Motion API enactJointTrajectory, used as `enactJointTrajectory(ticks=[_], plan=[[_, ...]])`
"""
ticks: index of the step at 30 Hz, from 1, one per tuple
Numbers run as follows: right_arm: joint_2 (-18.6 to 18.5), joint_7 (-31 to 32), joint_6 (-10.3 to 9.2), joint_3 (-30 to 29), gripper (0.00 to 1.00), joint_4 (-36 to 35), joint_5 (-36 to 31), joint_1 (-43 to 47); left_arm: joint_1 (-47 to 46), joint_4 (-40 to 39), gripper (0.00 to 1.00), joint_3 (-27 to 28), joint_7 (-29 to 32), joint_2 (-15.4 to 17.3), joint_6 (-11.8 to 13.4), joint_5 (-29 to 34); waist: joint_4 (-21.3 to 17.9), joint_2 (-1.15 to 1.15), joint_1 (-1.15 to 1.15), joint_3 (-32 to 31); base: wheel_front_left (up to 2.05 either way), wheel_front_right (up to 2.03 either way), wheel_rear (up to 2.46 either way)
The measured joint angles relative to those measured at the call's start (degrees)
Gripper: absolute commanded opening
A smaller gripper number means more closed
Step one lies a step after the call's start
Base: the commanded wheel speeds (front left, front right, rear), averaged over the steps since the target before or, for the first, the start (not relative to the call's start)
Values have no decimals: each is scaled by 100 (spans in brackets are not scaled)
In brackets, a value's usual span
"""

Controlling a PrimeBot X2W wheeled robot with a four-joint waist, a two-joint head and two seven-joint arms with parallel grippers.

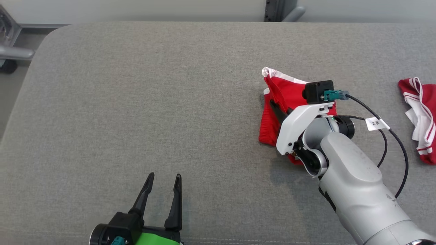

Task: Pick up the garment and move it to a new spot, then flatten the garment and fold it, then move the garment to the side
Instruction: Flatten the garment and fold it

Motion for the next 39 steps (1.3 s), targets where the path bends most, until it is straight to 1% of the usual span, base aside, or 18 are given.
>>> enactJointTrajectory(ticks=[2, 7, 8, 9, 10, 13, 17, 20, 22, 25, 28, 29, 31, 35, 39], plan=[[86, -14, -1, -148, 0, 127, -177, -2, -30, 59, 100, 29, 1, -34, -30, 0, 142, 0, 0, 28, 0, 0, 0], [143, -37, 0, -268, 0, 408, -489, -52, -48, 136, 100, 48, 0, -83, -58, -1, 287, 0, 0, 46, 0, 0, 0], [146, -55, -1, -252, 10, 437, -546, -51, -48, 151, 100, 53, 0, -94, -74, -1, 293, 0, 0, 44, 0, 0, 0], [147, -100, -1, -207, 48, 431, -573, -50, -48, 157, 100, 59, 0, -104, -81, -2, 287, 0, 0, 41, 0, 0, 0], [143, -145, -1, -126, 100, 389, -545, -44, -47, 168, 100, 67, 0, -112, -91, -3, 274, 0, 0, 34, 0, 0, 0], [153, -319, 0, 210, 100, 146, -399, 46, -30, 232, 100, 81, 0, -126, -107, -19, 217, 0, 0, -11, 0, 0, 0], [160, -613, 0, 377, 100, -188, -480, 262, 81, 272, 100, 215, 0, -121, -121, -19, 99, 0, 0, -118, 0, 0, 0], [-30, -814, 0, 436, 100, -717, -520, 574, 201, 249, 100, 352, 0, -88, -94, -12, -1, 0, 0, -235, 0, 0, 0], [-308, -917, 0, 409, 100, -1104, -630, 894, 305, 208, 100, 449, 0, -58, -74, -11, -84, 0, 0, -313, 0, 0, 0], [-782, -1066, 0, 160, 100, -1612, -1007, 1399, 459, 153, 100, 587, 0, -42, -29, -12, -235, 0, 0, -429, 0, 0, 0], [-957, -1190, 0, -246, 100, -2097, -1152, 1981, 599, 77, 100, 679, 0, -40, -12, -10, -408, 0, 0, -542, 0, 0, 0], [-983, -1261, 1, -359, 100, -2245, -1243, 2181, 620, 49, 100, 701, 0, -41, -12, -8, -464, 0, 0, -579, 0, 0, 0], [-1155, -1437, 2, -575, 100, -2464, -1516, 2539, 645, 27, 100, 782, 0, -42, -25, -7, -565, 0, 0, -663, 0, 0, 0], [-1252, -1794, 2, -1057, 100, -2739, -1823, 3162, 689, 35, 100, 1012, 0, -14, -97, 70, -734, 0, 0, -836, 0, 0, 0], [-1206, -2030, 1, -1549, 100, -2886, -2101, 3563, 697, 48, 100, 1196, 0, 31, -207, 265, -868, 0, 0, -959, 0, 0, 0]])
